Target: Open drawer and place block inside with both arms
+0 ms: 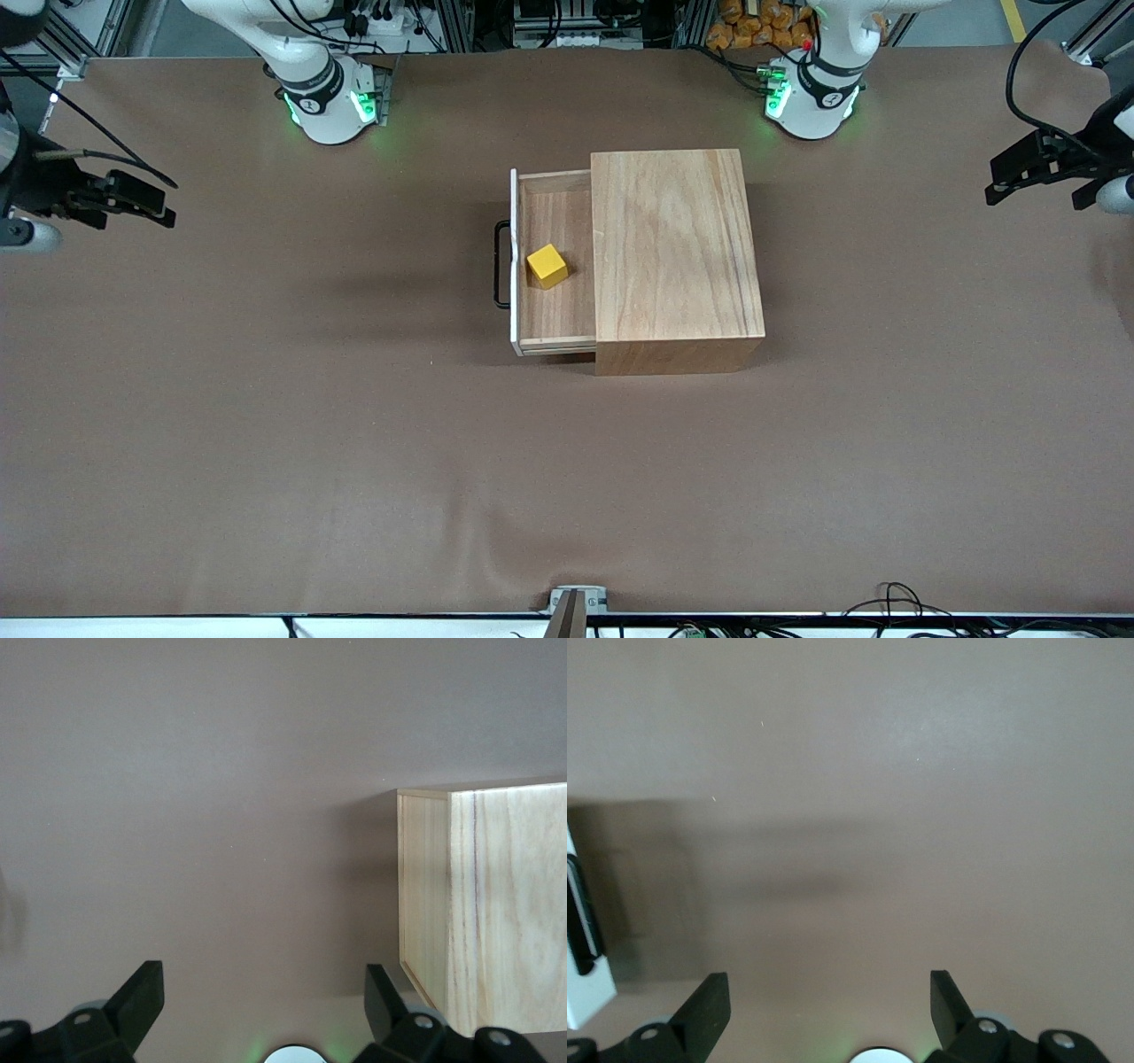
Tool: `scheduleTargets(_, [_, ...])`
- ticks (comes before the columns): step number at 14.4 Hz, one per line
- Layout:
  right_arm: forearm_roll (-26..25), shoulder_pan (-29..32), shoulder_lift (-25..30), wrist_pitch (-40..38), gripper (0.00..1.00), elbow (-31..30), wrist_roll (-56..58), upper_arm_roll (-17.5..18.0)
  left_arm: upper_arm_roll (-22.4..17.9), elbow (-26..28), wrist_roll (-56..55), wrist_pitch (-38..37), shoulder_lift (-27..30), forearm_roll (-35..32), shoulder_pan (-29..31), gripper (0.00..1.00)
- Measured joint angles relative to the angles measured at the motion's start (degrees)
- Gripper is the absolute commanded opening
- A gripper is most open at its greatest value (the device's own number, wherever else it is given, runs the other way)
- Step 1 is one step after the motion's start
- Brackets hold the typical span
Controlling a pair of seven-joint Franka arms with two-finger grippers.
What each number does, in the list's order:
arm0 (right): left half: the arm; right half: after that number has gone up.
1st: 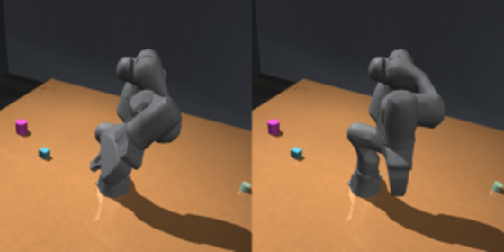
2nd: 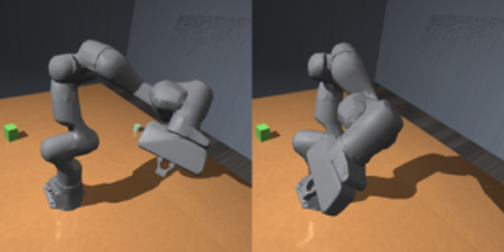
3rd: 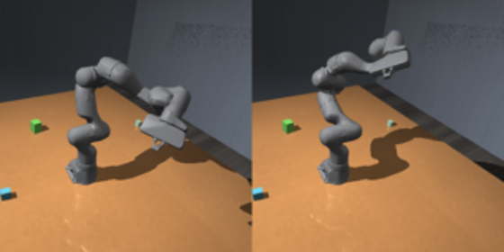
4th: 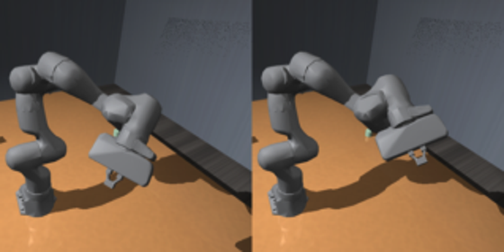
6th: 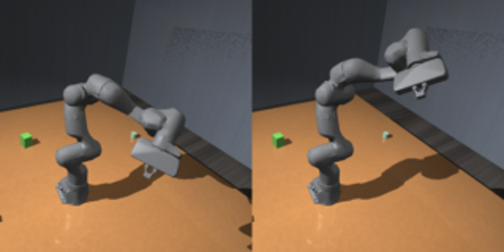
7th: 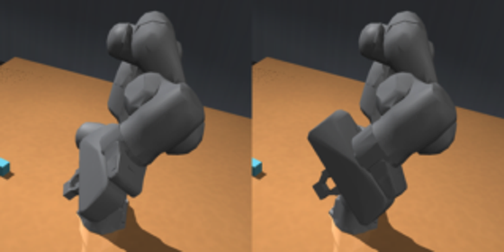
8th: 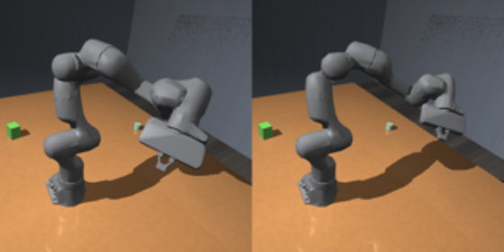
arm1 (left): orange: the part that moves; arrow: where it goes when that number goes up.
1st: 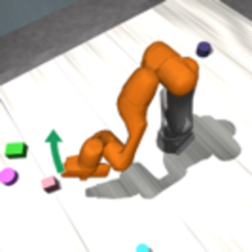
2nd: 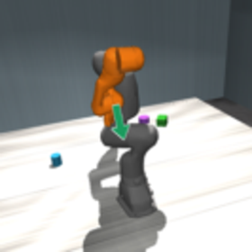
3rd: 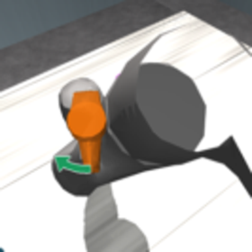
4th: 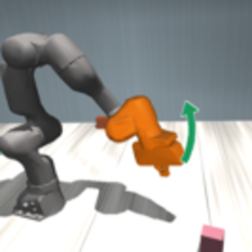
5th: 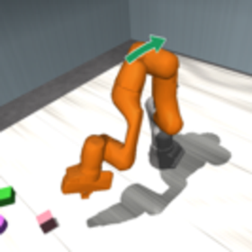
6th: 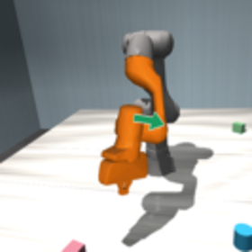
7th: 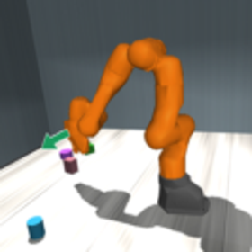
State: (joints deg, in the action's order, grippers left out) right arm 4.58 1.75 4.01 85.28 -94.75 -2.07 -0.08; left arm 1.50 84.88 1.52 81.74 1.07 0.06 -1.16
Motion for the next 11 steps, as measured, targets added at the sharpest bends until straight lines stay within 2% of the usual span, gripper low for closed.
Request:
scheduleTargets(4, [-0.33,-0.11,0.15,-3.25,1.0,5.67,-2.21,0.48,-0.01,-0.02,0.0,0.0,0.0,0.0,0.07,1.0])
scheduleTargets(11, [-3.76,-3.66,0.58,-5.86,1.0,6.79,-2.59,1.93,-0.01,-0.12,0.02,0.0,0.0,0.0,0.96,1.0])
